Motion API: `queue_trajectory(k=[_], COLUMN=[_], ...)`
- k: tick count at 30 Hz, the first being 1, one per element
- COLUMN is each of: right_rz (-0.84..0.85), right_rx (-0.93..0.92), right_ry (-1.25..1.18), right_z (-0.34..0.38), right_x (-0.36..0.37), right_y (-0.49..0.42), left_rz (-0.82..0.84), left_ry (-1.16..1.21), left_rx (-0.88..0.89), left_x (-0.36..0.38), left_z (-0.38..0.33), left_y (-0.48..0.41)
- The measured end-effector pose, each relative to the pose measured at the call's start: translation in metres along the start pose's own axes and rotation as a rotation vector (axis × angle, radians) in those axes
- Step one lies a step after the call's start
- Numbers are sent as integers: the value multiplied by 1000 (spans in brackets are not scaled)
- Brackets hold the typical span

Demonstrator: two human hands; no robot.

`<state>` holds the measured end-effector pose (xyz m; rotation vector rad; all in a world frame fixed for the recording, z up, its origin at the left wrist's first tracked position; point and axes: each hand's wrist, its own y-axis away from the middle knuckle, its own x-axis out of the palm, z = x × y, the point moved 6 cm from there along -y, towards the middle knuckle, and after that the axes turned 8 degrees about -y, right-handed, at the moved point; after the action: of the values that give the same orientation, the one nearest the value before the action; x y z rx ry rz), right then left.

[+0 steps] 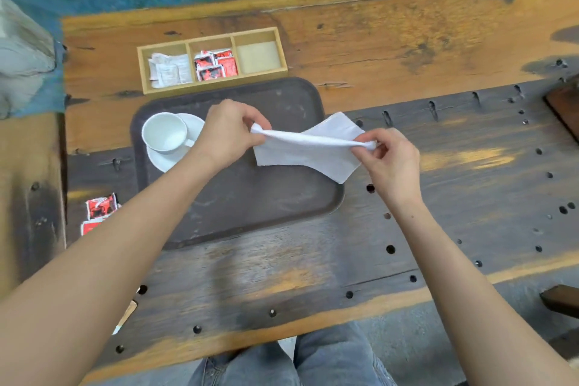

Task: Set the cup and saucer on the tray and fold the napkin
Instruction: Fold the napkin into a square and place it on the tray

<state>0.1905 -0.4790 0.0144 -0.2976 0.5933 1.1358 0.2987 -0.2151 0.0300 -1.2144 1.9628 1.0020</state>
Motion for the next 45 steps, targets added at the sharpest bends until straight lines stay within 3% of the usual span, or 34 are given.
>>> queue_trajectory(k=[4, 9, 12, 16, 20, 27, 31, 38, 45], right_rz=[82, 332, 318, 389, 525, 432, 448, 354, 375], right_rx=[-94, -39, 26, 285, 464, 440, 440, 553, 487], right_ry=[22, -207, -199, -212, -37, 162, 264, -82, -283], right_z=[16, 28, 21, -17, -61, -88, -83, -81, -73], right_x=[1, 8, 29, 80, 112, 125, 136, 125, 112], right_y=[-4, -14, -35, -56, -51, -38, -39, -35, -38], left_rz=[10, 167, 148, 157, 235, -5, 20, -12, -5], left_ry=[24, 418, 581, 719, 729, 635, 637, 622, 875], left_rx=[68, -43, -184, -484, -664, -826, -827, -735, -613], left_x=[-11, -13, -5, 35, 86, 121, 133, 127, 120], left_z=[14, 42, 58, 90, 117, 146, 143, 130, 114], left_y=[22, 36, 32, 23, 31, 36, 28, 18, 16])
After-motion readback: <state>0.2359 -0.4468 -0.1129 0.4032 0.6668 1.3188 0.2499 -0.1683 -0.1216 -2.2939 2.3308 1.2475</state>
